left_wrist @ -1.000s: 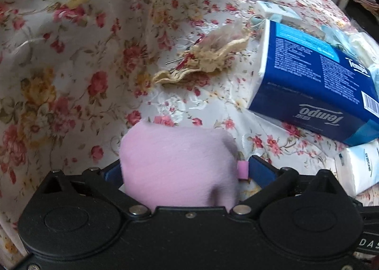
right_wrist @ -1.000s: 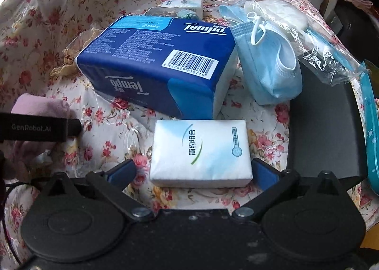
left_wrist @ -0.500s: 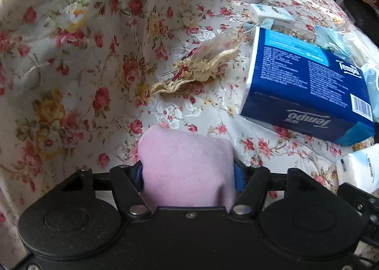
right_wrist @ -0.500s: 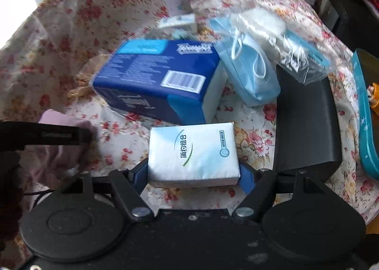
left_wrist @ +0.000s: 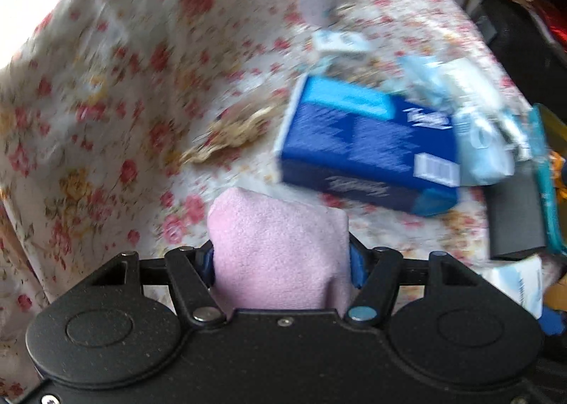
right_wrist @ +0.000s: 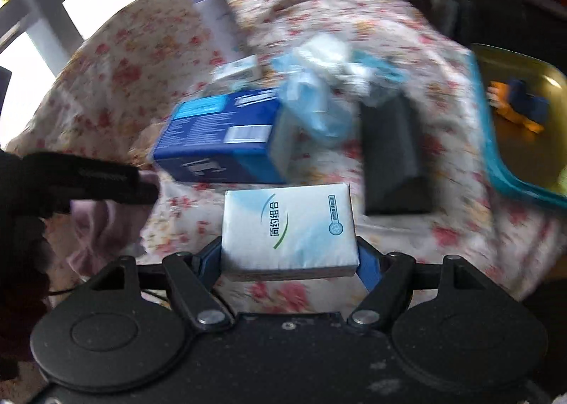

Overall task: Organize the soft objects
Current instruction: 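Carry the pink pouch and white tissue pack over the gold tray with both tools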

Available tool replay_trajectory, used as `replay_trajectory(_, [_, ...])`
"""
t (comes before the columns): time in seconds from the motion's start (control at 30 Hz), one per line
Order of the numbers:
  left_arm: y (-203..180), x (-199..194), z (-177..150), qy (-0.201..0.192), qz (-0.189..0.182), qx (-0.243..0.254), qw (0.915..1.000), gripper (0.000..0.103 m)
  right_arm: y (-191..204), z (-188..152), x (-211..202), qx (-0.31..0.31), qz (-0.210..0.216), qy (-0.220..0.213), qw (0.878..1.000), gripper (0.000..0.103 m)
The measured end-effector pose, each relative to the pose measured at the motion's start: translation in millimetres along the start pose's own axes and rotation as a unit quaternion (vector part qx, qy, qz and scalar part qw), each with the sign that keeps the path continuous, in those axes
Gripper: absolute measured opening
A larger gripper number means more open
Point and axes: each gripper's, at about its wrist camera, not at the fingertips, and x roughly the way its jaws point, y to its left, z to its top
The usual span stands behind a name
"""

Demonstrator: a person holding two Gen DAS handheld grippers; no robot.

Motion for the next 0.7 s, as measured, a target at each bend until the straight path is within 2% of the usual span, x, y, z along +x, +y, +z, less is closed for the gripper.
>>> replay_trajectory(0.17, [-34.1,-22.7,9.3,-0.024,-0.027,0.043,0.9984,0.062,-24.2,-5.9,-26.8,0.048,-0.059,-0.03,0.997,0.074])
replay_trajectory(0.33, [-74.5,-42.7,19.1,-0.047,-0.063,0.092,0.9927,0.062,-51.7,2.7,-60.4,0.085,-0.118,-0.085,0.986,0.074])
replay_trajectory(0.5, [-118.0,-63.6,29.4,-0.078,-0.108,0.134,0.982,0.062,-83.9,17.5,-82.7,0.115,-0.168,-0.129,0.971,0.074])
replay_trajectory(0.7, [-166.7,-77.9,39.5,-0.111,-0.153,0.171,0.9669,0.062,-122.2,22.3,-92.4,0.169,-0.197,-0.146,0.955,0.074])
